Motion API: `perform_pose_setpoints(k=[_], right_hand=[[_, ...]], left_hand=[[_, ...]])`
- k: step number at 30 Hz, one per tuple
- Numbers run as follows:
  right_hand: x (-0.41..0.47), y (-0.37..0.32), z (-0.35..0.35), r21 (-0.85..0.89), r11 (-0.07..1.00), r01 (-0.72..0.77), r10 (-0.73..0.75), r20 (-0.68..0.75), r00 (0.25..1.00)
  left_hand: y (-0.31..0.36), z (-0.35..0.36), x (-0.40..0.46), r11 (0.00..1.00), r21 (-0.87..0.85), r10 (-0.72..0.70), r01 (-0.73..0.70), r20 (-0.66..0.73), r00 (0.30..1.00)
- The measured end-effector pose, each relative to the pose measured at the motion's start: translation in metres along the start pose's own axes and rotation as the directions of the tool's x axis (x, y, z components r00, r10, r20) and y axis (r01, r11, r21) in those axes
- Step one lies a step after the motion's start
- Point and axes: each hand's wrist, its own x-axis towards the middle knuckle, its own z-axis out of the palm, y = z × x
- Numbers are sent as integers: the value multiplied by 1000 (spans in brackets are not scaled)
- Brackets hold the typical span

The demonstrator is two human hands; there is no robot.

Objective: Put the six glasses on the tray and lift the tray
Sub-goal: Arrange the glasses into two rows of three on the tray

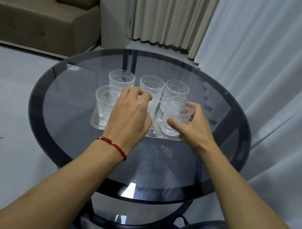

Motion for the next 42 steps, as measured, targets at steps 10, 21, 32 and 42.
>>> perform_pose_setpoints(k=[10,21,32,42], right_hand=[[-3,10,-21,-106,992,64,-60,37,997],[-2,19,-17,-97,990,98,-93,52,994],[-8,28,-19,-17,996,89,-87,85,993],[-6,30,-14,-56,989,137,-132,76,988]], left_hand=[[1,13,12,991,114,-74,65,84,994],[6,19,18,997,19,-78,76,135,988],[21,22,19,981,-139,-104,135,213,972],[23,21,17,970,-179,-124,168,235,964]])
